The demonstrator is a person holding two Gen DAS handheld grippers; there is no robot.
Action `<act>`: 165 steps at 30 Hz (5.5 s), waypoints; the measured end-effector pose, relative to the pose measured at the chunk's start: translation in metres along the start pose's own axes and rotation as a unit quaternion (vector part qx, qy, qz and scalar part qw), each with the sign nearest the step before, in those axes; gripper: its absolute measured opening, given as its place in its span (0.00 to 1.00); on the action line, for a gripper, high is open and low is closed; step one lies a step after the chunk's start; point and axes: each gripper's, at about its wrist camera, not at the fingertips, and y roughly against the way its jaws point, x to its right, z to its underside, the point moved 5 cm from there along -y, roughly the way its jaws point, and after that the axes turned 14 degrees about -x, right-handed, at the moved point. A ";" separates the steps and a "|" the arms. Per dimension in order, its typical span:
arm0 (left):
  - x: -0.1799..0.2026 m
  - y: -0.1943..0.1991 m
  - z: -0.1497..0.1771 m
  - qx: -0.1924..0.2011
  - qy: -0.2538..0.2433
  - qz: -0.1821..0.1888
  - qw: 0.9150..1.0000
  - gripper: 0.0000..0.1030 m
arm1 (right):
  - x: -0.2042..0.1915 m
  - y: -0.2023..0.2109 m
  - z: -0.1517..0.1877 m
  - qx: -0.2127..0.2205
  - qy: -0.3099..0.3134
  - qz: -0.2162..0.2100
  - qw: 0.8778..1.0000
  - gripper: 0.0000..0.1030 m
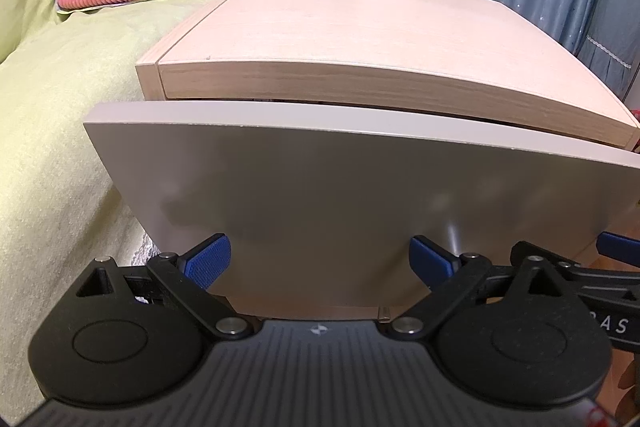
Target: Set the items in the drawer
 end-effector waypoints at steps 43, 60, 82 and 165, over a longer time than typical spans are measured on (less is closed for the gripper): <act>-0.003 -0.005 -0.009 0.003 -0.004 0.002 1.000 0.94 | -0.001 -0.007 -0.008 0.006 -0.007 0.001 1.000 0.99; -0.003 -0.005 -0.015 0.008 -0.005 0.004 1.000 0.94 | 0.001 -0.008 -0.012 0.008 -0.013 0.000 1.000 0.99; -0.005 -0.005 -0.019 0.012 -0.001 0.011 1.000 0.94 | 0.000 -0.013 -0.021 0.013 -0.019 0.005 1.000 0.99; -0.016 -0.009 -0.043 0.030 0.009 0.031 0.999 0.94 | -0.001 -0.025 -0.040 0.029 -0.020 0.018 0.999 0.99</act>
